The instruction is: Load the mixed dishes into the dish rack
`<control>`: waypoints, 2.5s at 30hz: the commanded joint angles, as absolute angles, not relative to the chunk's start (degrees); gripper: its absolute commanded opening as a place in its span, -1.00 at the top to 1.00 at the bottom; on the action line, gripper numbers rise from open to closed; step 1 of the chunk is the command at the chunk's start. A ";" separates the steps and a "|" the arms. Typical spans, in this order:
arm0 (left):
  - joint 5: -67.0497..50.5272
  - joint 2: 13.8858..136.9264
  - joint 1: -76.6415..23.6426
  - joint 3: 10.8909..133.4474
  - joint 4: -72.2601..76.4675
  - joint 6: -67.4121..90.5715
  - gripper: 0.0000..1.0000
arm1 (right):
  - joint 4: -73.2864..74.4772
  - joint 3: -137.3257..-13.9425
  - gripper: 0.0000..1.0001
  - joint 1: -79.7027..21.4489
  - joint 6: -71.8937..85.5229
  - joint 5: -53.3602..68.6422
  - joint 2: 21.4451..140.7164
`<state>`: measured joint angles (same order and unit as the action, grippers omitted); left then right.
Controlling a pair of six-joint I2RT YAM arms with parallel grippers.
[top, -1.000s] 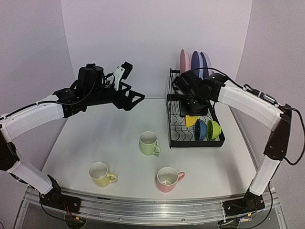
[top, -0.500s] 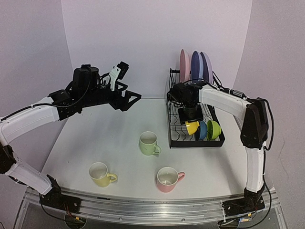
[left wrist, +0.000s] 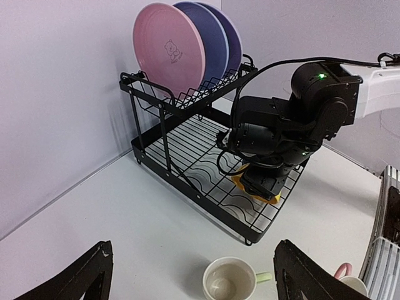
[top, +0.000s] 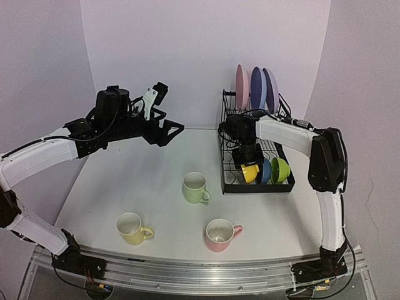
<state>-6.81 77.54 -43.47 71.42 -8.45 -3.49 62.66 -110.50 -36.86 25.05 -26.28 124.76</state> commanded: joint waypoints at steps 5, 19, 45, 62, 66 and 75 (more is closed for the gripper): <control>-6.37 75.76 -43.04 71.28 -6.58 -4.04 -0.77 | 63.05 -111.12 1.00 -35.72 21.69 -25.49 126.71; -6.39 75.93 -42.80 71.63 -6.77 -4.28 -0.77 | 62.92 -111.68 1.00 -34.48 22.46 -21.30 129.41; -8.17 76.66 -42.26 72.42 -7.11 -3.60 -0.77 | 62.85 -110.64 -0.18 -33.66 21.95 -17.53 125.45; -8.78 76.72 -42.20 72.77 -7.65 -3.96 -0.77 | 62.88 -111.82 -0.53 -33.71 21.47 -17.14 124.51; -9.00 76.70 -42.19 72.69 -7.65 -4.04 -0.77 | 62.91 -112.56 -0.63 -33.66 21.18 -17.21 122.75; -12.20 76.86 -42.12 70.60 -9.23 -4.75 -0.82 | 62.98 -113.79 -0.90 -33.68 19.87 -17.58 118.42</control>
<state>-9.37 77.54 -42.41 71.42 -8.54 -4.01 62.02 -111.41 -33.78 20.81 -17.74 123.33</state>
